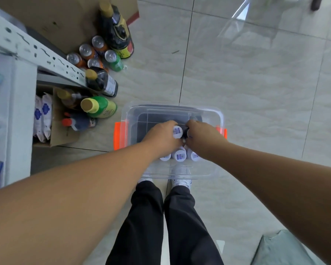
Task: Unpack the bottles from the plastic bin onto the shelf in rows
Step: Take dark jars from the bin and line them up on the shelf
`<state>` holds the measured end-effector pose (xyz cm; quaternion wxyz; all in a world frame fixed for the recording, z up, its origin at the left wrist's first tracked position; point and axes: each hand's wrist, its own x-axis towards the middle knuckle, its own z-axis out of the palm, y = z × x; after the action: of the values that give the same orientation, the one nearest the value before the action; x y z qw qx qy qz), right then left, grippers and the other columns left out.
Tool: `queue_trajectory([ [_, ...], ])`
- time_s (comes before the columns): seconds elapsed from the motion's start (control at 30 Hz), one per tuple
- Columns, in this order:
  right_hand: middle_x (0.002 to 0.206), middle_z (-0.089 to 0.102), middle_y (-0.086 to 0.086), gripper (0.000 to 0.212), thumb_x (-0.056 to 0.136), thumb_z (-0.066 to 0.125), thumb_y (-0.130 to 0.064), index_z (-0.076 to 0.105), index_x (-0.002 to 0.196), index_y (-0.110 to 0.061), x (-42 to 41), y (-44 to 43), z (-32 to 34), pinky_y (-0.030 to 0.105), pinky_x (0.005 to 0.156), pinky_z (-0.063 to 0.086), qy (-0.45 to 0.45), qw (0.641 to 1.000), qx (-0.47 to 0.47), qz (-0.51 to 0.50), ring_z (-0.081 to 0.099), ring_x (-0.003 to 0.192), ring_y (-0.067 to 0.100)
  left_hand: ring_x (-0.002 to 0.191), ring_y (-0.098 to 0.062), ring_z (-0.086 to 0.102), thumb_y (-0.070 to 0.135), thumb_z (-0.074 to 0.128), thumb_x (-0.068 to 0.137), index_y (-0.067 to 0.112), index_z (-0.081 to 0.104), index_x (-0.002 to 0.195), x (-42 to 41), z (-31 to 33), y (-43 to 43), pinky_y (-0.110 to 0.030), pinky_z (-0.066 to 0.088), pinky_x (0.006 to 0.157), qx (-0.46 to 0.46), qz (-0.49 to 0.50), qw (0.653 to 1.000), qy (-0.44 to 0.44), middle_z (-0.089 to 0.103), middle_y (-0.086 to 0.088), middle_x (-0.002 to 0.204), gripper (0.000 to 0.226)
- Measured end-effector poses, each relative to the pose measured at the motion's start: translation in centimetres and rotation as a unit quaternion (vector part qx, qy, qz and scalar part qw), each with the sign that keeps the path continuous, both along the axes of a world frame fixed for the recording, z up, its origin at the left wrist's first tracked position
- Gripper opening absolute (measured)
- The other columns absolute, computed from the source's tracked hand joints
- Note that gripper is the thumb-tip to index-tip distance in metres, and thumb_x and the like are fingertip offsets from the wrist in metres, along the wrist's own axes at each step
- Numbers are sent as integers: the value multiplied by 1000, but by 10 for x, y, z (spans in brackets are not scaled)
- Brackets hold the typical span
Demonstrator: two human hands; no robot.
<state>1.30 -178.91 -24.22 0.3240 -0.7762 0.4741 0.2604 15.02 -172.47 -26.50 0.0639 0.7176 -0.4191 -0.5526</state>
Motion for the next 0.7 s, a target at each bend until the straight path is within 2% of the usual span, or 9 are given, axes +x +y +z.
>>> queue_trajectory([
  [0.07, 111, 66, 12, 37, 89, 61, -25, 56, 123, -9, -1, 2, 17, 33, 70, 43, -30, 998, -4, -54, 62, 98, 34, 79, -23, 65, 32, 70, 77, 25, 59, 83, 10, 23, -2, -39, 54, 69, -12, -3, 1000, 6, 66, 4, 81, 15],
  [0.13, 115, 67, 9, 48, 87, 65, -28, 55, 131, -11, 0, 4, 38, 29, 72, 40, -69, 991, -10, -113, 63, 105, 30, 72, -25, 62, 27, 67, 76, 19, 54, 73, 17, 50, -7, -37, 52, 65, -26, -9, 1000, 8, 62, 2, 71, 15],
  [0.2, 120, 67, 7, 56, 85, 66, -29, 53, 137, -13, 5, 1, 63, 25, 76, 38, -105, 981, -13, -164, 62, 111, 27, 68, -23, 57, 24, 65, 75, 16, 55, 73, 24, 81, -13, -35, 49, 62, -39, -13, 999, 9, 61, 1, 69, 13],
  [0.27, 117, 68, 6, 56, 82, 67, -30, 56, 135, -15, 12, -6, 93, 26, 78, 43, -133, 974, -10, -185, 63, 107, 25, 72, -21, 60, 28, 69, 75, 17, 61, 79, 34, 113, -19, -35, 50, 65, -58, -4, 998, 2, 66, 0, 75, 14],
  [0.37, 104, 70, 4, 41, 82, 69, -31, 62, 119, -15, 21, -23, 146, 31, 76, 50, -156, 976, -8, -150, 64, 92, 24, 75, -20, 63, 35, 74, 73, 19, 66, 84, 52, 166, -25, -35, 51, 65, -85, -6, 996, -25, 68, 0, 80, 21],
  [0.47, 96, 67, 1, 32, 82, 68, -32, 63, 111, -17, 30, -43, 214, 30, 70, 48, -169, 981, -16, -96, 62, 86, 24, 62, -14, 57, 41, 74, 70, 16, 63, 74, 69, 233, -33, -31, 44, 55, -110, -7, 993, -41, 65, 4, 68, 28],
  [0.53, 96, 68, 2, 30, 81, 68, -32, 65, 106, -16, 39, -59, 266, 31, 70, 50, -180, 981, -33, -62, 62, 84, 23, 56, -10, 54, 45, 74, 68, 15, 64, 74, 82, 287, -43, -28, 42, 53, -118, -11, 991, -56, 65, 2, 65, 32],
  [0.63, 90, 67, 2, 27, 82, 68, -35, 67, 99, -14, 58, -82, 354, 34, 68, 53, -193, 980, -57, 7, 61, 82, 24, 62, -18, 63, 52, 72, 64, 17, 68, 79, 105, 381, -55, -32, 48, 57, -135, -24, 987, -83, 71, -3, 71, 39],
  [0.7, 81, 61, 0, 24, 82, 68, -36, 64, 87, -13, 70, -95, 413, 30, 59, 43, -204, 974, -79, 51, 57, 75, 24, 66, -25, 69, 54, 71, 62, 18, 69, 84, 117, 448, -60, -37, 53, 58, -147, -30, 984, -99, 73, -4, 74, 42],
])
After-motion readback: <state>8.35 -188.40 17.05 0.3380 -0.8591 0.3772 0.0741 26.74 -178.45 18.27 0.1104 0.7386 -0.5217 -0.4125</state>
